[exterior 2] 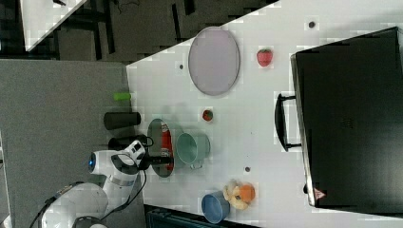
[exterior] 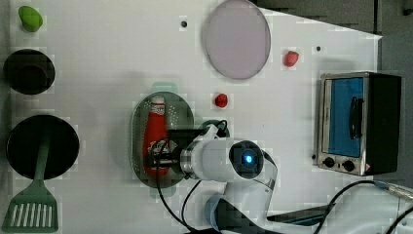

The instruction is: Pick ketchup from strainer and place it on the table

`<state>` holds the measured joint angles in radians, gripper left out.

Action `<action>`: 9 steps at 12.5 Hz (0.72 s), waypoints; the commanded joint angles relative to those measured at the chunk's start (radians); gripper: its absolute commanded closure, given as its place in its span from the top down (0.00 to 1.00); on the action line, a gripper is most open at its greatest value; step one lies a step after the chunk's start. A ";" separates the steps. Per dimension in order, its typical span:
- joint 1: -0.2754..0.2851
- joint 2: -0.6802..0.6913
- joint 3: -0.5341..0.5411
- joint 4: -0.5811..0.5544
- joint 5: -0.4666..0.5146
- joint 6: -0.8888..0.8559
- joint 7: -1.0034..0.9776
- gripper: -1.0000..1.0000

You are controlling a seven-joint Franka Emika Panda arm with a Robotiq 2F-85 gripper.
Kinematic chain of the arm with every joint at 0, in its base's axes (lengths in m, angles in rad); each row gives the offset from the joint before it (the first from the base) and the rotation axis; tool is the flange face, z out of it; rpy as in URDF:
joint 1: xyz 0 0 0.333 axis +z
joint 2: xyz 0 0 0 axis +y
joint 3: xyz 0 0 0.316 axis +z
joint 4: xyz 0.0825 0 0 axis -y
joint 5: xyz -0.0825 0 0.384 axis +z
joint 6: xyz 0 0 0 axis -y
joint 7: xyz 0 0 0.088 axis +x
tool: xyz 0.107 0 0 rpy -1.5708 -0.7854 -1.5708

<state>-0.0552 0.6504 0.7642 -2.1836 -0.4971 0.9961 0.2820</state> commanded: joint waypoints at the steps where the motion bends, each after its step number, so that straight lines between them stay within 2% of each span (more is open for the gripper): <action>1: -0.032 -0.112 0.072 0.015 0.031 -0.063 0.046 0.59; 3: -0.070 -0.191 0.131 0.036 0.125 -0.139 0.045 0.59; 6: -0.119 -0.289 0.190 0.111 0.329 -0.221 0.042 0.59; 7: -0.129 -0.311 0.190 0.147 0.366 -0.258 0.029 0.59; 9: -0.151 -0.331 0.182 0.231 0.376 -0.354 0.020 0.59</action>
<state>-0.1677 0.3083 0.9595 -1.9766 -0.1383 0.6758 0.2844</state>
